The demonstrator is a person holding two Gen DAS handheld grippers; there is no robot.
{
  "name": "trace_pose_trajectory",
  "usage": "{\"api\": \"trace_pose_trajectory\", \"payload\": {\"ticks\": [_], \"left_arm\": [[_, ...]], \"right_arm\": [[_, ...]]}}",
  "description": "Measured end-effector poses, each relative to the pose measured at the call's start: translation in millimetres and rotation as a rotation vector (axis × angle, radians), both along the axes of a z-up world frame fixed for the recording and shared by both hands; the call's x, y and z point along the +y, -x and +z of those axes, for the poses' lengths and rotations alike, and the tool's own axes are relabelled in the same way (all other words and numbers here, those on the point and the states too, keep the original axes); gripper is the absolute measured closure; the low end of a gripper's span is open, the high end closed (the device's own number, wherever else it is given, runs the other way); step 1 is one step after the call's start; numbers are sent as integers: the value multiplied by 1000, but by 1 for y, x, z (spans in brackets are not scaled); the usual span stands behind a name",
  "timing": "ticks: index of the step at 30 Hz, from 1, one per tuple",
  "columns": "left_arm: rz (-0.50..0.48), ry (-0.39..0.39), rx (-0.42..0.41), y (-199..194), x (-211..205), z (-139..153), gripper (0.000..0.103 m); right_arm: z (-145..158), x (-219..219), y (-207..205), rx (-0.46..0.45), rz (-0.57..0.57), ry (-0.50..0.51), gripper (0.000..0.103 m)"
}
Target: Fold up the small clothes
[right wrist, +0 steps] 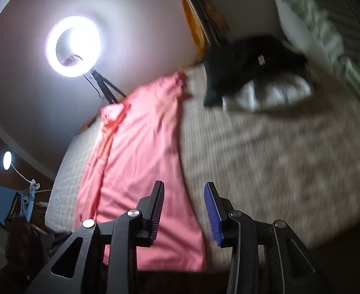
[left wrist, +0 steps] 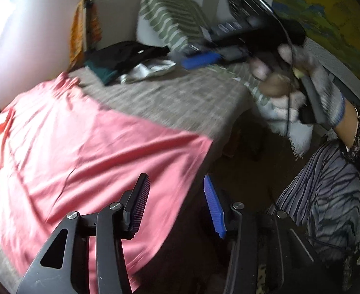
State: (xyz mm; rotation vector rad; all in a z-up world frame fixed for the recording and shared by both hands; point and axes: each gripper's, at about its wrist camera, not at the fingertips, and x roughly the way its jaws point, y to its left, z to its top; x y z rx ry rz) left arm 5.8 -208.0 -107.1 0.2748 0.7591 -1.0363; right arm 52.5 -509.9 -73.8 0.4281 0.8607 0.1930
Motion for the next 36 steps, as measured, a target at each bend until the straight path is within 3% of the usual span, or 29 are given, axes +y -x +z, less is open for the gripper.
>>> {"api": "trace_pose_trajectory", "payload": {"ticks": [6,15,18,22,28,33,34,36], "left_arm": [[-25,5,-14,5,-49,-2,54],[-42,-93,-46,3,-112,-36,49],[-31,-117,-53,-3,-118,-47,49],[-36,-63,21,-15,-109,-51,49],[-48,-55,20,-21,-106,-52,50],[-73,-66,-16,-17,-114,-54,50],[-66,-61,-15,-19,-115,-54,53],[-36,-52,-20,-24,-114,-54,73]], "right_arm": [[11,-17,-37,-44,25,-42,58],[10,-59,-87,-40,7,-153,53],[12,-62,-105,-28,36,-150,53],[23,-66,-129,-15,91,-142,52],[48,-82,-152,-27,101,-104,46],[52,-78,-166,-8,132,-55,46],[50,-75,-168,-1,139,-51,46],[46,-69,-176,11,159,-39,46]]}}
